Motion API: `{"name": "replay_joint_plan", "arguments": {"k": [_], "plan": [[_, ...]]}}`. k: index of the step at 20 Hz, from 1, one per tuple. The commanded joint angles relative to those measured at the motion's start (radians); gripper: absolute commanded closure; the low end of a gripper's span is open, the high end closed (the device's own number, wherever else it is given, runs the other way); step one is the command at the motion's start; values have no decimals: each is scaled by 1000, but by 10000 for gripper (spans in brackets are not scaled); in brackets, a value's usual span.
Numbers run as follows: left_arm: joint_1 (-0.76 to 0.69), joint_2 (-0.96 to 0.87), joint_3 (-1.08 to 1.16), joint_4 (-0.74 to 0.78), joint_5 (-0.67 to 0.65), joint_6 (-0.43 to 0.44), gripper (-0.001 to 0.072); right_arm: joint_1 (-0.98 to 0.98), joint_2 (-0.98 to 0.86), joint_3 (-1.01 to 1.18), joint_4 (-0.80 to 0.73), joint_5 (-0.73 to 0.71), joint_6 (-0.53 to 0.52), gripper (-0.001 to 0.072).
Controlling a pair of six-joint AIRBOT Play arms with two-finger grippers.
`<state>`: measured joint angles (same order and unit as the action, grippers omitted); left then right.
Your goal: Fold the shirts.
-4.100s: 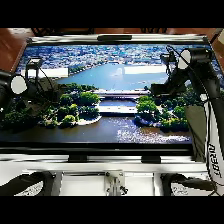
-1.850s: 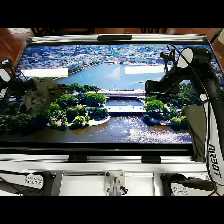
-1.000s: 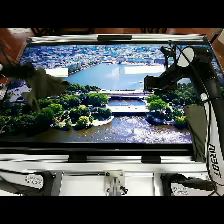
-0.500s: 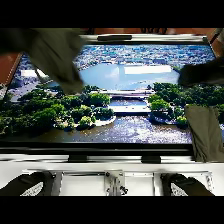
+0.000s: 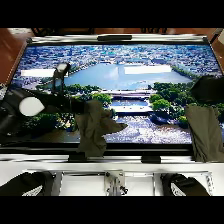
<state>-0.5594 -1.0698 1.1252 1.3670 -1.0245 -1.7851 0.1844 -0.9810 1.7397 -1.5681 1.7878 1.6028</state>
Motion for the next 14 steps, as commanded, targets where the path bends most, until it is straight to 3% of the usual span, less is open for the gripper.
{"name": "replay_joint_plan", "arguments": {"k": [1,5,8,11,14], "plan": [[2,-14,-40,-39,32,-40,-3,-1,-27,-154,89,-55,-11,86],[159,-12,95,63,-269,63,-3,-1,-114,-366,172,-155,-18,86],[321,-10,59,73,-505,190,-1,-1,-225,-484,284,-182,-75,86],[419,21,-132,-18,-497,232,-2,-1,-354,-529,399,-212,-116,86],[422,29,-336,-203,-347,259,-1,-1,-459,-529,453,-280,-122,86]]}}
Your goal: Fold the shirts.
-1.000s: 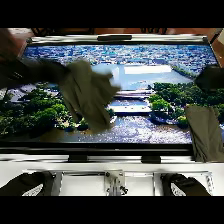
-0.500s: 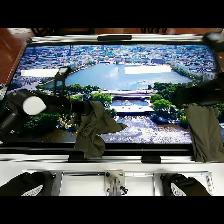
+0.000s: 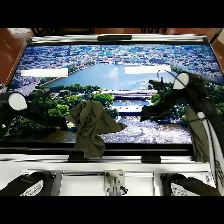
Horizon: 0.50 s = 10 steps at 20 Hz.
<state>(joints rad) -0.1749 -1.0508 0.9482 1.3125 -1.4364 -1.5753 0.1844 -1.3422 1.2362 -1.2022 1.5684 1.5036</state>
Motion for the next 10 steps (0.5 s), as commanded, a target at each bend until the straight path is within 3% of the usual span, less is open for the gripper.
{"name": "replay_joint_plan", "arguments": {"k": [1,6,7,9,10], "plan": [[26,7,-220,-188,117,49,0,0,-125,-25,95,-75,-19,86],[-41,-38,-348,-283,272,84,22,0,-221,-25,128,-109,-3,86],[-60,-56,-348,-302,285,98,84,0,-234,-26,137,-120,1,86],[-99,-93,-348,-312,309,106,86,1,-252,-25,179,-144,1,86],[-113,-111,-348,-312,319,106,128,5,-257,-25,186,-156,2,86]]}}
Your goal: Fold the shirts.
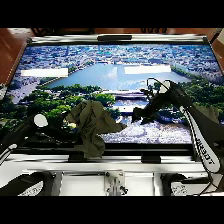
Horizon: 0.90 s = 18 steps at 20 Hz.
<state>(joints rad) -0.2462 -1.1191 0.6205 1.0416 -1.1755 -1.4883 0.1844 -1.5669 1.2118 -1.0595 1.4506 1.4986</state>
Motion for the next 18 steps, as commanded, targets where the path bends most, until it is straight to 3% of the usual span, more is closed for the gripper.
{"name": "replay_joint_plan", "arguments": {"k": [1,2,3,4,5,11,17,18], "plan": [[-50,-57,-20,-41,67,18,231,11,-34,-1,41,-53,10,86],[-49,-63,-20,-41,69,19,416,19,-35,-3,41,-71,17,86],[-43,-63,-19,-40,69,19,555,26,-40,-5,40,-79,23,86],[-35,-61,-15,-40,64,19,646,36,-51,-5,40,-82,28,86],[-29,-58,-11,-40,60,24,674,51,-66,-5,41,-85,32,86],[-26,-49,26,-38,8,67,675,121,-154,-5,166,-216,31,86],[-26,-39,112,-17,13,66,675,180,-161,-5,154,-240,42,90],[-26,-39,126,-10,13,66,675,187,-161,-5,153,-234,37,234]]}}
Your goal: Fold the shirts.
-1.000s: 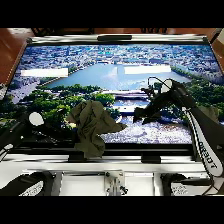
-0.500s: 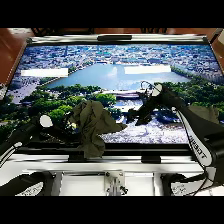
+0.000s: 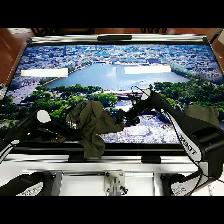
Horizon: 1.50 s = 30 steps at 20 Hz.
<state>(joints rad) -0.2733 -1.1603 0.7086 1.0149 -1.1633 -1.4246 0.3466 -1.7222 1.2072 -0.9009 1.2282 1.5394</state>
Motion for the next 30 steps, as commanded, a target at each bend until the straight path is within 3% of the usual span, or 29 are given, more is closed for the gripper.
{"name": "replay_joint_plan", "arguments": {"k": [1,3,7,11,13,17,19,23,30], "plan": [[1,2,50,24,1,2,675,31,-6,0,-6,-10,-8,433],[1,2,81,50,0,-1,675,31,-1,0,-6,-4,-11,630],[20,14,277,237,-112,-1,676,-23,126,5,-45,39,-79,631],[136,98,760,410,-220,-5,676,-172,417,140,-187,93,-130,631],[215,142,1080,431,-201,-28,676,-260,585,269,-248,26,-166,631],[344,192,1513,430,-163,-57,675,-362,884,460,-347,-302,-170,631],[377,261,1498,438,-119,-75,675,-364,983,509,-413,-394,-171,632],[387,382,1337,500,-76,-109,675,-364,1102,537,-579,-391,-98,631],[386,393,1284,529,-76,-111,675,-364,1085,537,-700,-194,-55,631]]}}
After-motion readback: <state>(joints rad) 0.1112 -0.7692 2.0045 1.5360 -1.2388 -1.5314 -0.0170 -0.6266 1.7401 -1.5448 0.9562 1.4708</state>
